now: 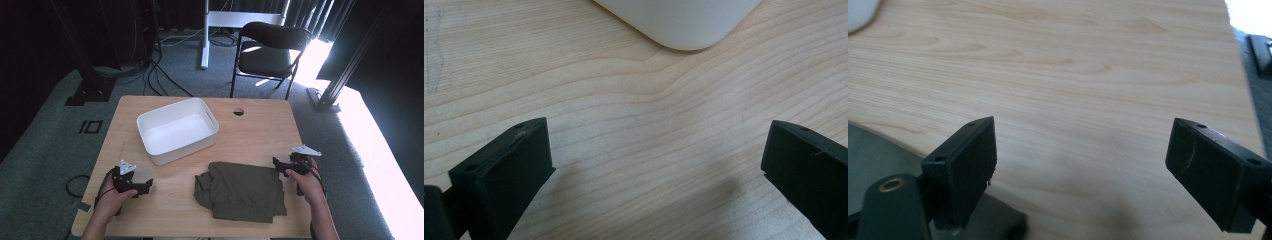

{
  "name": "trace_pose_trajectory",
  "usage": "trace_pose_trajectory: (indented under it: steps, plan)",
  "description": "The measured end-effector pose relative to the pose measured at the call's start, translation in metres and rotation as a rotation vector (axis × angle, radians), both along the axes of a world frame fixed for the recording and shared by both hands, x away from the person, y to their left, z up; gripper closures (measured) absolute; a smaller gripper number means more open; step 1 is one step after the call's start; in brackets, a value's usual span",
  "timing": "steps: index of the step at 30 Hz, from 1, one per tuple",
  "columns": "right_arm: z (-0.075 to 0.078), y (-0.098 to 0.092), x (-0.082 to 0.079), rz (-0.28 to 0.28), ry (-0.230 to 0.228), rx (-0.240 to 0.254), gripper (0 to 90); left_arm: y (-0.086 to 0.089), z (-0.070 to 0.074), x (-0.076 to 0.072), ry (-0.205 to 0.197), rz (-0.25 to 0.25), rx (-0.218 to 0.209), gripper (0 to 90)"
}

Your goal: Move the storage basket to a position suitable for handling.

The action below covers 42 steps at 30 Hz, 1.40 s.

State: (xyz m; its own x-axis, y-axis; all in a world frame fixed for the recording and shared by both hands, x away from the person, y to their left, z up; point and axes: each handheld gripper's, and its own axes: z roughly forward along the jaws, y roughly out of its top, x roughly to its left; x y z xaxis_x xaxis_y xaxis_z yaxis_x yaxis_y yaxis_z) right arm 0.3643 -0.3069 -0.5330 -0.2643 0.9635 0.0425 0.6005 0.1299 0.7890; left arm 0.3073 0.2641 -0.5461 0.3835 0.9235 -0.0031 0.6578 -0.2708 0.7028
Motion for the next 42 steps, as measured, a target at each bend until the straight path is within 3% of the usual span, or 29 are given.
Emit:
trace_pose_trajectory:
  steps: [7, 16, 21, 31, 34, 35, 42]
  plan:
    - [0.012, 0.018, 0.014, 0.037, -0.025, -0.016, 12.8, -0.001, 0.003, 0.006, -0.008, 0.006, 0.003, 1.2]
    - [0.021, 0.043, 0.029, 0.094, -0.039, 0.005, 12.9, -0.001, 0.013, 0.013, -0.024, 0.011, -0.012, 1.2]
    - [0.024, 0.062, 0.038, 0.132, -0.041, 0.017, 12.9, -0.003, 0.021, 0.015, -0.039, 0.008, -0.034, 1.2]
    - [0.033, 0.099, 0.053, 0.200, -0.059, 0.016, 13.0, -0.002, 0.033, 0.020, -0.062, 0.016, -0.039, 1.2]
    - [0.035, 0.103, 0.055, 0.206, -0.059, 0.017, 13.0, -0.002, 0.035, 0.020, -0.066, 0.016, -0.044, 1.2]
    - [0.039, 0.117, 0.060, 0.227, -0.061, 0.018, 13.1, -0.002, 0.038, 0.020, -0.070, 0.020, -0.045, 1.2]
    - [0.049, 0.139, 0.071, 0.261, -0.085, 0.033, 13.2, -0.002, 0.050, 0.021, -0.100, 0.022, -0.075, 1.2]
